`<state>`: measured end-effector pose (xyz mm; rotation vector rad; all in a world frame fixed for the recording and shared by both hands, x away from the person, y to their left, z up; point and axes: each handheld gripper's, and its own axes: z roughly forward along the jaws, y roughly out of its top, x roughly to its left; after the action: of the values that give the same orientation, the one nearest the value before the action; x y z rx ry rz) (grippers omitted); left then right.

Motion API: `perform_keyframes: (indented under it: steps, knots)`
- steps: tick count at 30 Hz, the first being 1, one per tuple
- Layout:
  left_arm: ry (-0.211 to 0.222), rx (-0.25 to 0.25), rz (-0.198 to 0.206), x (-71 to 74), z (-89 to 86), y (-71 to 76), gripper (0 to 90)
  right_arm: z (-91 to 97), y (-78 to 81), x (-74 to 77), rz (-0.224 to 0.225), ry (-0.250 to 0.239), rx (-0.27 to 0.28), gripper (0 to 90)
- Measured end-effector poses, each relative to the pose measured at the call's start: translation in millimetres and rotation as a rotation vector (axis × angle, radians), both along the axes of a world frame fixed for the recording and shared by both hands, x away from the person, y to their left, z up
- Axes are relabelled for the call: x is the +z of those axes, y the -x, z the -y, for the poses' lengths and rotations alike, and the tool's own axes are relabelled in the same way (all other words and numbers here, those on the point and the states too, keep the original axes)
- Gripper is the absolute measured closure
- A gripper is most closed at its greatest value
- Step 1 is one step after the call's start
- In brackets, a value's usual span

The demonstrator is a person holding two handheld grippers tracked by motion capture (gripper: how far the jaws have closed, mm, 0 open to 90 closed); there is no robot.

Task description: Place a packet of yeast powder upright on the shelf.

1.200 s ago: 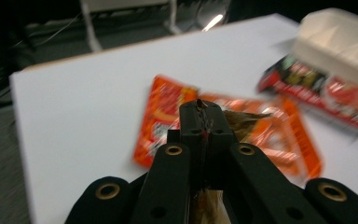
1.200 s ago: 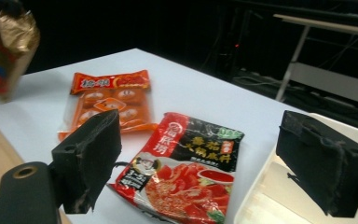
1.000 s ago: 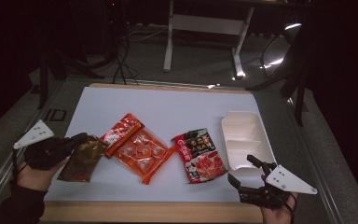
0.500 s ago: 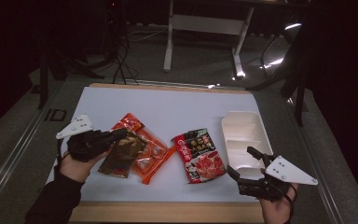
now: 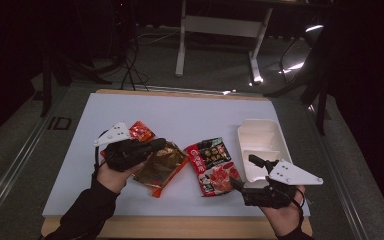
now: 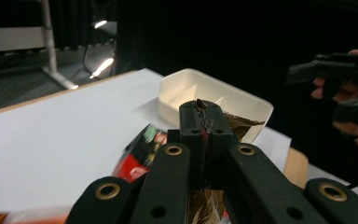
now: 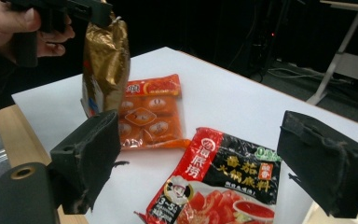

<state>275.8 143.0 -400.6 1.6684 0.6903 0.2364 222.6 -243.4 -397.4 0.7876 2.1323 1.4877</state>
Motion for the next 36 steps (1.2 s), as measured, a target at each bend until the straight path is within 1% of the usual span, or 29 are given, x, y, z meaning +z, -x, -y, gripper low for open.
perform_keyframes:
  steps: [1,2,4,5,6,8,10,11,12,13,14,16,18,20,22,23,25,26,29,30,31,33,34,35,36]
  knots:
    - [-0.001,-0.005,0.007,0.1,3.3,-0.5,89.6,-1.8,-0.4,1.1,-0.002,0.001,0.007,13.6]
    - [0.007,-0.007,0.011,0.0,6.9,-1.1,89.6,-3.6,-0.5,2.0,0.001,-0.003,0.01,15.0]
    - [0.024,-0.015,0.006,0.0,13.1,-3.7,89.6,-7.0,-1.3,3.9,0.0,0.0,0.026,16.3]
    - [0.041,-0.024,0.005,-0.2,16.3,-5.0,89.7,-8.8,-1.5,4.7,0.009,0.007,0.03,18.0]
    - [0.048,-0.027,0.002,-0.1,20.0,-5.6,89.7,-10.6,-2.0,5.7,0.012,0.013,0.037,19.9]
    - [0.051,-0.038,0.012,-0.5,27.6,-6.2,89.7,-12.5,-2.2,8.0,0.021,0.005,0.042,22.0]
    - [0.047,-0.045,0.01,-0.8,34.0,-7.5,89.7,-14.1,-3.9,10.4,0.021,0.001,0.05,22.5]
    - [0.052,-0.044,0.013,-1.1,36.7,-7.7,89.7,-14.7,-4.6,11.3,0.017,-0.001,0.058,22.8]
    - [0.068,-0.049,0.008,-1.3,38.9,-8.2,89.7,-15.8,-5.1,12.1,0.018,0.006,0.058,22.8]
    - [0.075,-0.052,0.004,-1.4,41.3,-8.7,89.7,-16.6,-5.3,12.8,0.023,0.007,0.057,22.9]
    - [0.075,-0.037,0.018,-1.4,44.0,-7.9,89.7,-17.2,-5.9,13.4,0.018,0.005,0.063,22.9]
    - [0.085,-0.044,0.016,-0.8,48.3,-9.0,89.7,-18.4,-6.5,14.5,0.024,0.004,0.068,24.5]
    - [0.085,-0.029,0.027,-0.3,52.5,-8.7,89.7,-19.6,-7.9,15.6,0.026,0.004,0.069,24.7]
    - [0.102,-0.037,0.014,-0.2,56.1,-9.2,89.7,-21.4,-10.4,16.1,0.016,0.006,0.079,24.9]
    - [0.099,-0.033,0.025,0.0,59.9,-8.4,89.7,-23.2,-12.6,15.9,0.014,0.013,0.084,24.9]
    - [0.104,-0.029,0.029,-0.4,61.1,-8.0,89.7,-24.1,-13.8,15.6,0.018,0.016,0.08,25.1]
    - [0.121,-0.029,0.017,-1.6,63.3,-8.0,89.6,-25.8,-16.9,15.0,0.005,0.016,0.086,26.9]
    - [0.121,-0.023,0.02,-2.2,65.1,-7.1,89.6,-27.0,-17.8,14.5,0.006,0.016,0.083,28.5]
    - [0.112,-0.031,0.031,-4.1,69.8,-6.3,89.5,-30.8,-20.7,12.7,0.0,0.021,0.081,32.5]
    - [0.116,-0.03,0.032,-5.2,71.0,-6.2,89.6,-31.7,-22.5,11.7,-0.006,0.021,0.088,32.9]
    - [0.122,-0.043,0.027,-6.4,71.9,-6.7,89.6,-32.4,-23.3,10.8,-0.009,0.019,0.086,35.1]
    - [0.138,-0.042,0.027,-8.0,74.3,-6.1,89.5,-33.4,-25.3,9.2,-0.02,0.021,0.091,37.9]
    - [0.148,-0.057,0.024,-8.3,75.7,-6.0,89.6,-33.7,-26.0,8.7,-0.018,0.031,0.088,42.1]
    - [0.153,-0.061,0.026,-8.3,76.9,-5.4,89.5,-33.6,-27.1,8.1,-0.019,0.039,0.085,43.3]
    - [0.157,-0.065,0.029,-8.1,78.4,-4.9,89.6,-33.5,-28.4,7.5,-0.018,0.038,0.081,44.7]
